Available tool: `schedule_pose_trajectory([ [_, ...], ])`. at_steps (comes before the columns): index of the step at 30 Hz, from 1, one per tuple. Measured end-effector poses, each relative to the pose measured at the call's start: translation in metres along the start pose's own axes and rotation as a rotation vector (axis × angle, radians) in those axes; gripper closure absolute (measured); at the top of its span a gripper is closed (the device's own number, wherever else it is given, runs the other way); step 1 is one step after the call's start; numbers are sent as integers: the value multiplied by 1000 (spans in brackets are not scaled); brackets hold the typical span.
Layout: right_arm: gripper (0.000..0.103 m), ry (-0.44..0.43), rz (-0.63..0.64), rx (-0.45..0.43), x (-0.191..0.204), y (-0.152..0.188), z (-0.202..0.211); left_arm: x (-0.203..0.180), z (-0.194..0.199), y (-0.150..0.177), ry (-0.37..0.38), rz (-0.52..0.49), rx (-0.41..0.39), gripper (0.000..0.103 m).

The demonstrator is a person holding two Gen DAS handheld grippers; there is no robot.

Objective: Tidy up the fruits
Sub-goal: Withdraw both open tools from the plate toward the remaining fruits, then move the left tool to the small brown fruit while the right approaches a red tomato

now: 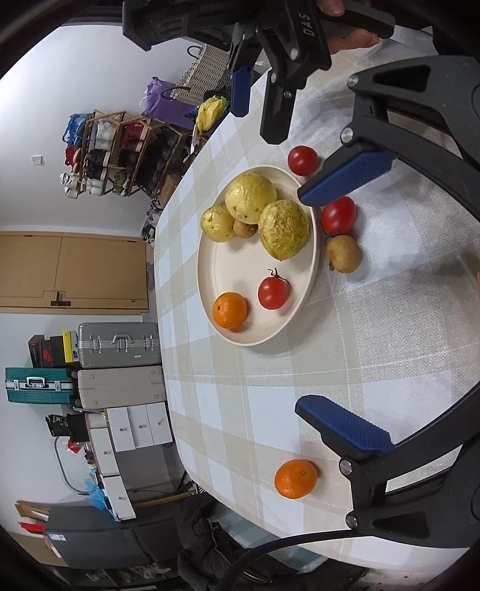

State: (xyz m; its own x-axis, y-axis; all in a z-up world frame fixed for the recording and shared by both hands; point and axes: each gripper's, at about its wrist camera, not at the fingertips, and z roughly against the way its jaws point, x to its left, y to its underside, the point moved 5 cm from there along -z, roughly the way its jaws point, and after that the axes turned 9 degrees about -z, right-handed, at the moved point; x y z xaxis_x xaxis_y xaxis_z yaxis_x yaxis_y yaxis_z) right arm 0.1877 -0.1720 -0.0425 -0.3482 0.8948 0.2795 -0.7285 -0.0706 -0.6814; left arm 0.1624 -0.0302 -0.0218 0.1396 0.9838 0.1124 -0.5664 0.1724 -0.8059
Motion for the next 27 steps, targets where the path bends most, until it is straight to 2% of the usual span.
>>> schedule_pose_trajectory([
  [7,0,10,-14,20,-8,3,-7,-3,-8,3,12,-15,41,1],
  [10,0,23,-8,32,-8,5,-9,-4,-16,8,-4,-17,90,1],
  [15,0,30,-5,55,-9,9,-14,-6,-28,16,18,-15,139,1],
  [27,0,47,3,92,-9,16,-24,-7,-42,21,16,-30,196,1],
])
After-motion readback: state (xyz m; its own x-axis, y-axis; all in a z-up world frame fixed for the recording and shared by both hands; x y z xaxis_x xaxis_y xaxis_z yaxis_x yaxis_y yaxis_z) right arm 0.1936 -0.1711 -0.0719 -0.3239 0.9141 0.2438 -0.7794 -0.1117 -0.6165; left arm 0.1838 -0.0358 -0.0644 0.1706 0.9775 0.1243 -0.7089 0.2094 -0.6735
